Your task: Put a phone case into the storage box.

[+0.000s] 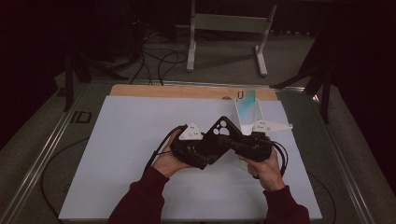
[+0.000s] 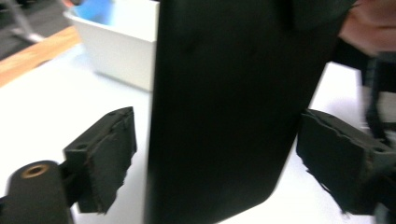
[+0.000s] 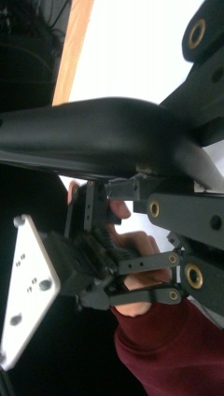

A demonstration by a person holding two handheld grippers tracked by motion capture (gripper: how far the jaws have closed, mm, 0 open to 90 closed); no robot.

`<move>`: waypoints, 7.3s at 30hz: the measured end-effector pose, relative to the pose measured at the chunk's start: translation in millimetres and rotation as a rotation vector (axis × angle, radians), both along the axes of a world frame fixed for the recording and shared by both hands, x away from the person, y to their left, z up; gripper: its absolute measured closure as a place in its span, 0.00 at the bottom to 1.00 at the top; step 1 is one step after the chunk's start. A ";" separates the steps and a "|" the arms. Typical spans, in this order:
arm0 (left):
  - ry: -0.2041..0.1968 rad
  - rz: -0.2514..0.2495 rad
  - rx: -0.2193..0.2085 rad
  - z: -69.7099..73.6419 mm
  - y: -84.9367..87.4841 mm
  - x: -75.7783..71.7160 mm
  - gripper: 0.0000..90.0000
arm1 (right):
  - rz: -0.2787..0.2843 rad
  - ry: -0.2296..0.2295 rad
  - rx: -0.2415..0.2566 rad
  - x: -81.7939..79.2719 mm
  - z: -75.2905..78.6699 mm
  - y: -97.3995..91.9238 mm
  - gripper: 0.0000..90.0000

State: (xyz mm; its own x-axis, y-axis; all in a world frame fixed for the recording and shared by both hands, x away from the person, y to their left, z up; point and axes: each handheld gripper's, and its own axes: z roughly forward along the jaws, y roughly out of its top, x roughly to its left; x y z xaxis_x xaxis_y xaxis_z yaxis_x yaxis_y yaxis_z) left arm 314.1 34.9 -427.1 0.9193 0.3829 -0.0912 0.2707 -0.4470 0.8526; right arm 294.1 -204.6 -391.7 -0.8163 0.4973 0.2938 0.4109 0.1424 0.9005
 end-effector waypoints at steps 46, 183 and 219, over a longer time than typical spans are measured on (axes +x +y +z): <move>-0.084 0.046 -0.003 -2.5 -1.8 -10.8 0.89 | -0.201 -0.046 -0.046 0.4 14.0 -9.9 0.15; -0.197 0.595 0.050 -26.5 174.9 -39.4 0.01 | -0.490 -0.129 -0.003 47.6 34.0 -28.9 0.16; -0.166 0.673 0.045 -53.1 207.1 -55.9 0.00 | -0.564 -0.150 -0.059 60.8 38.1 -39.9 0.16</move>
